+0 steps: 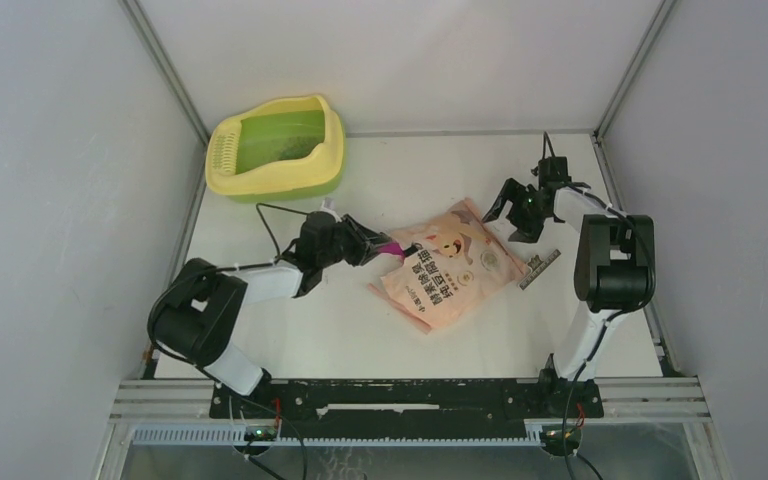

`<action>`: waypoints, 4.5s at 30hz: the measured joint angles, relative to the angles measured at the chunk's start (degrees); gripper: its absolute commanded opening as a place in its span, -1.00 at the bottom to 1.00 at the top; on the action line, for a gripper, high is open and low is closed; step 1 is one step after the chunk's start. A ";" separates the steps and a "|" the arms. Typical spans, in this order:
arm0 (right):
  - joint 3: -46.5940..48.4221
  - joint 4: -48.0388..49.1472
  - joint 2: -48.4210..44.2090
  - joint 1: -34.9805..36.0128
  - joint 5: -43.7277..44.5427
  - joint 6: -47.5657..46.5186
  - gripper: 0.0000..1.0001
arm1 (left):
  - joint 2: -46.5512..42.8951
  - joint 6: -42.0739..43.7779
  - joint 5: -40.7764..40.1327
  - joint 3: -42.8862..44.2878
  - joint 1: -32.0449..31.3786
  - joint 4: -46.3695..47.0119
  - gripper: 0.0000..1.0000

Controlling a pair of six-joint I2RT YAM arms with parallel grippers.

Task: Fill the litter box with clean litter
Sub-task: 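Scoop the cat litter from the cat litter bag.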

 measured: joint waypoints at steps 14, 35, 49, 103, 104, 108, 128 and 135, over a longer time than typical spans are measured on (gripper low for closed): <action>0.00 0.44 1.09 0.02 0.02 0.07 0.89 | 10.25 -0.59 -1.64 7.26 -4.76 4.90 -0.97; 0.00 1.20 1.09 0.68 -0.33 0.24 0.89 | 30.77 -12.04 1.01 6.05 -6.38 45.97 -0.93; 0.00 0.96 -0.13 0.68 -1.70 0.24 0.89 | 19.98 -13.68 7.72 -9.57 1.40 51.12 -0.93; 0.00 0.98 -0.61 -1.64 0.59 1.51 0.84 | 17.64 -8.55 2.75 -8.66 -0.68 40.85 -0.95; 0.00 0.94 -0.55 -1.18 0.98 1.51 0.84 | 17.68 -8.13 1.84 -7.37 -1.57 39.10 -0.95; 0.00 0.61 -0.50 0.24 2.71 1.49 0.84 | 18.62 -7.13 -1.03 -3.54 -3.91 34.75 -0.95; -0.02 1.68 0.66 1.60 2.78 1.55 0.84 | 28.39 -7.58 -9.07 11.93 -9.92 29.62 -0.94; -0.02 2.25 0.66 2.34 2.82 1.57 0.84 | 32.39 -9.20 -9.16 13.20 -10.99 34.93 -0.93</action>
